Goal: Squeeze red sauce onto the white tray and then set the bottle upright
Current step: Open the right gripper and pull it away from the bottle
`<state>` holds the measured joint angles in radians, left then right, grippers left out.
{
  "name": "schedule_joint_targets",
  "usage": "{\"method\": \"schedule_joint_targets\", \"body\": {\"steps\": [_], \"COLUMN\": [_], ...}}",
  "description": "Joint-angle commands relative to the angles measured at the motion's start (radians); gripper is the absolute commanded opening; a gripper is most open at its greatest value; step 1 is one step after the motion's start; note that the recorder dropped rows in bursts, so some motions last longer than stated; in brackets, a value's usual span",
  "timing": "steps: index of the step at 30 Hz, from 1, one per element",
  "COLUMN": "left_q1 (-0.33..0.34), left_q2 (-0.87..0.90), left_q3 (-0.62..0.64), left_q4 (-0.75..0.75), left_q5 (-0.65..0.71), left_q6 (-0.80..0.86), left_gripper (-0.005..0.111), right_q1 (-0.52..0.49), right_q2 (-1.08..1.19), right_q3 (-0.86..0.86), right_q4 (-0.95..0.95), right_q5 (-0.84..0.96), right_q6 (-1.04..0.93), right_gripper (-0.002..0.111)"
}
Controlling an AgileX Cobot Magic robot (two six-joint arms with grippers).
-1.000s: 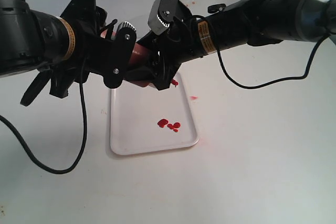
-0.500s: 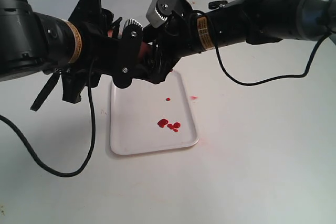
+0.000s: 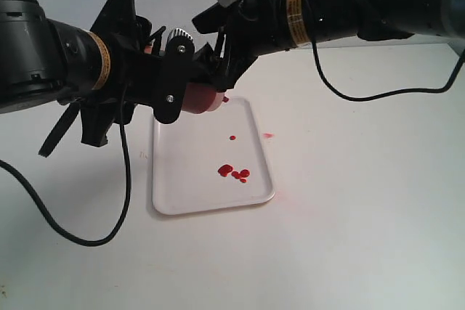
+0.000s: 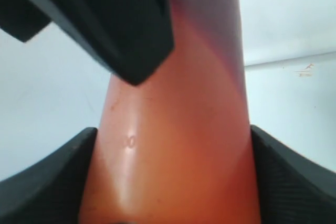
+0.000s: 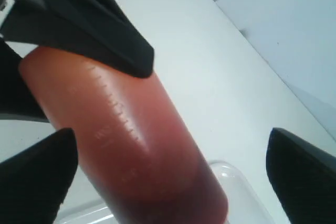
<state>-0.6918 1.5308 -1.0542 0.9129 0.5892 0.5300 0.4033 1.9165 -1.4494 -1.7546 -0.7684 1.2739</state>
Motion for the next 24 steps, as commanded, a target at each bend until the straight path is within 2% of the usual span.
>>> {"method": "schedule_joint_targets", "body": {"steps": [1, 10, 15, 24], "left_q1": [-0.005, -0.005, -0.005, -0.005], "left_q2": [-0.018, -0.018, -0.024, -0.090], "left_q3": [-0.009, -0.009, -0.009, -0.009], "left_q4": [0.012, 0.012, 0.105, 0.125], "left_q5": [-0.009, -0.009, -0.013, -0.032], "left_q6": [-0.028, -0.042, -0.158, -0.237], "left_gripper": [0.000, 0.000, 0.000, 0.000], "right_q1": [-0.062, -0.175, -0.208, -0.253], "right_q2": [-0.006, -0.006, 0.008, 0.107], "right_q3": [-0.006, -0.006, -0.002, 0.072], "right_q4": [0.010, 0.010, 0.010, 0.046], "right_q5": [-0.069, -0.347, -0.453, -0.453], "right_q6": [0.034, 0.102, 0.185, 0.191], "right_gripper": [0.086, 0.081, 0.080, 0.075]}}
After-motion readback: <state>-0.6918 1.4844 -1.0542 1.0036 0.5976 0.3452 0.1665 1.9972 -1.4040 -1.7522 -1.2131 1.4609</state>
